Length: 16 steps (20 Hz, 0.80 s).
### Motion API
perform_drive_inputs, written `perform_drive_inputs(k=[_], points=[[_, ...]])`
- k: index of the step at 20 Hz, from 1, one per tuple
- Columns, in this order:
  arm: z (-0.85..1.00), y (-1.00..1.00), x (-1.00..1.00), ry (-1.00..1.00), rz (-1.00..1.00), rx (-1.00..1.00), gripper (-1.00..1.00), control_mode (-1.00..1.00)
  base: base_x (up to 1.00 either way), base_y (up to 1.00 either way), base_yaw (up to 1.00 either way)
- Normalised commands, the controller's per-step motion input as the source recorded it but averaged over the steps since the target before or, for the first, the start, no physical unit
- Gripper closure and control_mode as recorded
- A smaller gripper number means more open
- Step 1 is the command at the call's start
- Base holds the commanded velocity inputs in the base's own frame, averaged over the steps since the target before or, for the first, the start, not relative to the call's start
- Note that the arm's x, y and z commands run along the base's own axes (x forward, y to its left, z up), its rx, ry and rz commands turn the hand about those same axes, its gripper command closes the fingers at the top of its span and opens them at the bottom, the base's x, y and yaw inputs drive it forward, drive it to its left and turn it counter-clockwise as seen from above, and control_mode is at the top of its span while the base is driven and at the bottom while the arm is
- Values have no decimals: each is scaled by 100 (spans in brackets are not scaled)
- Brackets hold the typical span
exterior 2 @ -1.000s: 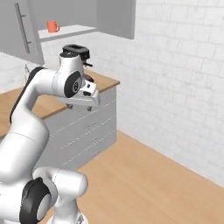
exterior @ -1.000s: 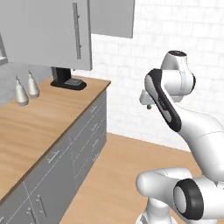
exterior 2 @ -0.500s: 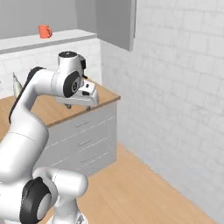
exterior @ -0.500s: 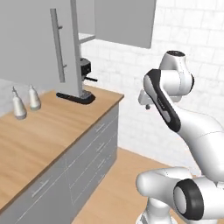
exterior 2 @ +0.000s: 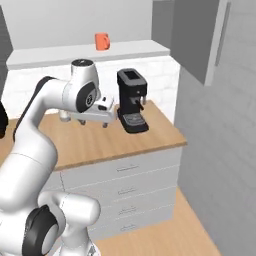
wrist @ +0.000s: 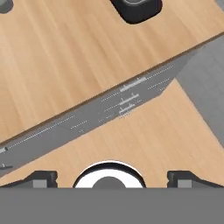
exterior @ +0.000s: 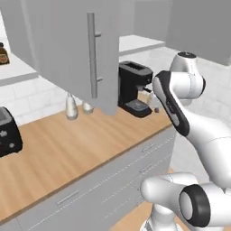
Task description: Gather all objects into one cabinet and sort the glasses and bowls to opposite sides.
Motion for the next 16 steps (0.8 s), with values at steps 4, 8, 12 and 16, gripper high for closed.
perform_drive_inputs(k=[4, 8, 12, 16], points=[[0, 0, 0, 0, 0, 0, -100, 100, 81, -34, 64], [0, 0, 0, 0, 0, 0, -100, 100, 22, -63, 61], [0, 0, 0, 0, 0, 0, -100, 100, 0, -54, 44], [0, 0, 0, 0, 0, 0, -100, 100, 27, -57, 25]])
